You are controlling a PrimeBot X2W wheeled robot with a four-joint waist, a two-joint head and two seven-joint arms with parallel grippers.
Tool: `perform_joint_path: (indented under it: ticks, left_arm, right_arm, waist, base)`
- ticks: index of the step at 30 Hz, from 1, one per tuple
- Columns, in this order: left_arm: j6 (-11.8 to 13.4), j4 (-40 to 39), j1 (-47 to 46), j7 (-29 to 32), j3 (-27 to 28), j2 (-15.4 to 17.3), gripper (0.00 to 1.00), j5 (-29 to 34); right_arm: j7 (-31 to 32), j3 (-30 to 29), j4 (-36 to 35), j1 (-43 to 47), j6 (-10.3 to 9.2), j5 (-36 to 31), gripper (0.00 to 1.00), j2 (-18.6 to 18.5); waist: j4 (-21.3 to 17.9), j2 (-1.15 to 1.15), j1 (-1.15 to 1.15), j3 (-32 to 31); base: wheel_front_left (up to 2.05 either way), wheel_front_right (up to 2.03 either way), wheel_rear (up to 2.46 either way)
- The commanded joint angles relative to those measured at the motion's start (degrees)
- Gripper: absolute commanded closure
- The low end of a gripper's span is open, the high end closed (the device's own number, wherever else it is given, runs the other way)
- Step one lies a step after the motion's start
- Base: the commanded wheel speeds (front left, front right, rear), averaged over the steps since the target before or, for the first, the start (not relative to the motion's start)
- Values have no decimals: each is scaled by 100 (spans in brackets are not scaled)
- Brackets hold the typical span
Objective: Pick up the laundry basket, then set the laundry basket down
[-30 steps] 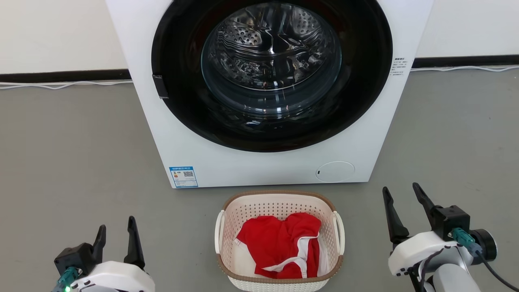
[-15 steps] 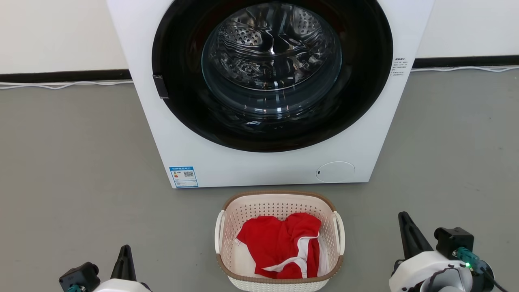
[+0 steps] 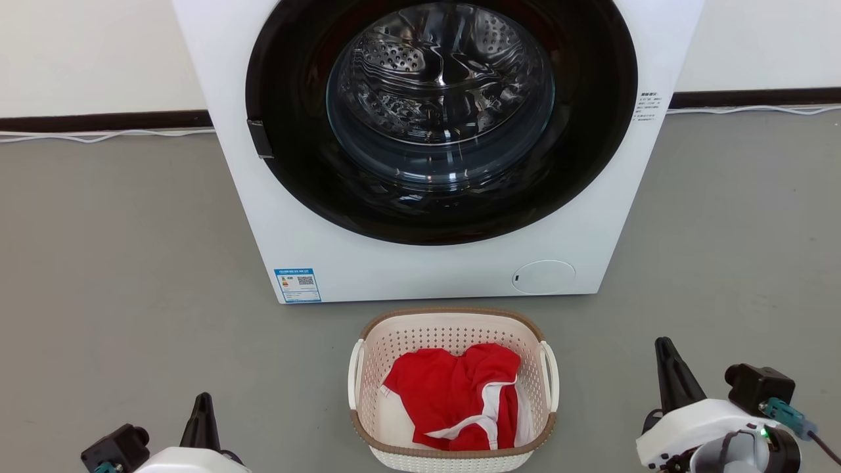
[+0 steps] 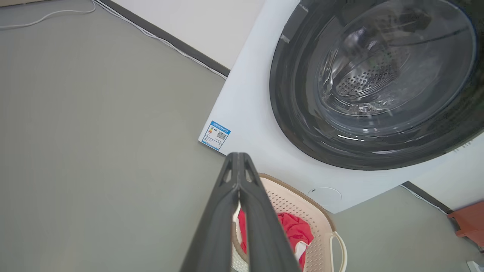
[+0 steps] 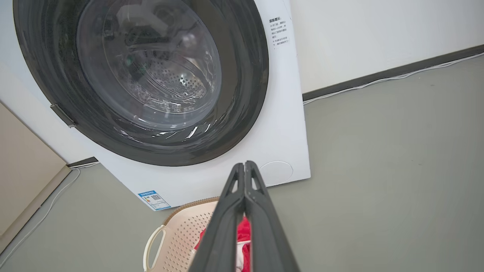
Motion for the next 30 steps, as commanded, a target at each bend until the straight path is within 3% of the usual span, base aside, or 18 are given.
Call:
perform_joint_path:
  ticks: [1, 30]
  left_arm:
    - [-66, -194, -204, 39, 22, 64, 100, -221]
    - [-227, -493, -254, 509, 26, 73, 100, -1913]
  right_arm:
    - [68, 10, -203, -151, 10, 246, 100, -34]
    - [526, -24, -614, -41, 19, 2351, 100, -39]
  waist:
    - [0, 0, -2, 2]
    - [4, 0, -2, 29]
  base:
    - [0, 0, 0]
    - [0, 0, 0]
